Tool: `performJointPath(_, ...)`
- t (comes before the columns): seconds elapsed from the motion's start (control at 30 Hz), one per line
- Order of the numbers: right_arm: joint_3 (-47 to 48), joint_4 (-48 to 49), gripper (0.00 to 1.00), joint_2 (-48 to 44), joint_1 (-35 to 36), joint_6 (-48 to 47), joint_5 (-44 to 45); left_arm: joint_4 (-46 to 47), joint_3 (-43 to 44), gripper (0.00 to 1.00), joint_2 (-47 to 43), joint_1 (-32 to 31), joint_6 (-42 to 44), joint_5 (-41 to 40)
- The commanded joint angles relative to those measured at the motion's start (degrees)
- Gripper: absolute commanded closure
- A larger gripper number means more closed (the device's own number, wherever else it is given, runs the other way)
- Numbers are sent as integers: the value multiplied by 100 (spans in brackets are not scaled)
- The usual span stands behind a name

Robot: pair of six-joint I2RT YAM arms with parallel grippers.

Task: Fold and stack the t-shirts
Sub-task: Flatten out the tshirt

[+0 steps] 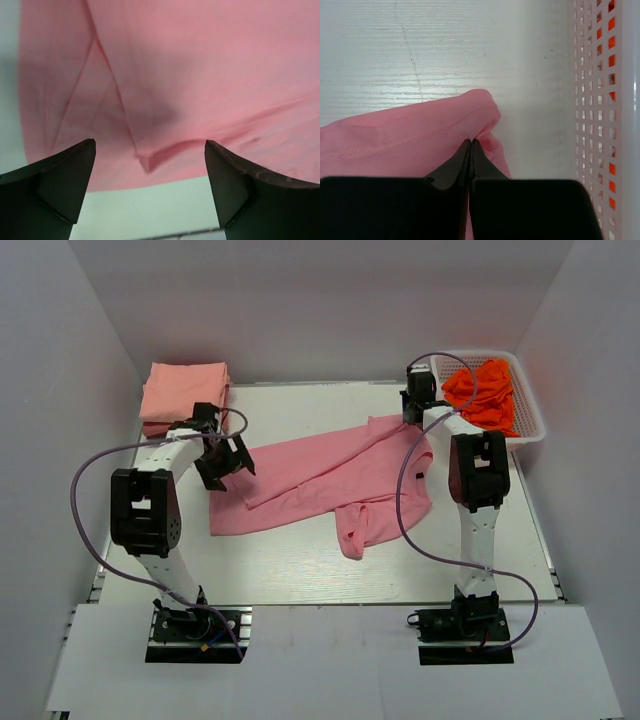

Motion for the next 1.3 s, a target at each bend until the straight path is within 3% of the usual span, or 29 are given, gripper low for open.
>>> performJointPath(0.0,43,-79,100,-22,-22,52,131,369,445,0,-186,115,-205,-425)
performJointPath(0.2,96,-237,100,39,-39,52,219,371,964,0,376,115,-319,-515)
performJointPath(0.4,17,-307,100,48,-83,8,96,635,815,0,87,334,-898,-2057)
performJointPath(0.5,236,-413,100,92,-83,52,-53,563,763,0,25,659,-1409,-2316)
performJointPath(0.8,237,-485,100,119,-136,122,-203,1564,131,0,-159,1372,-1568,-536)
performJointPath(1.03,140,-598,100,48,-145,148,-256,2119,41,0,217,1152,-1058,767)
performJointPath(1.27,96,-607,100,13,-154,227,-238,2173,-90,0,280,1029,-935,953)
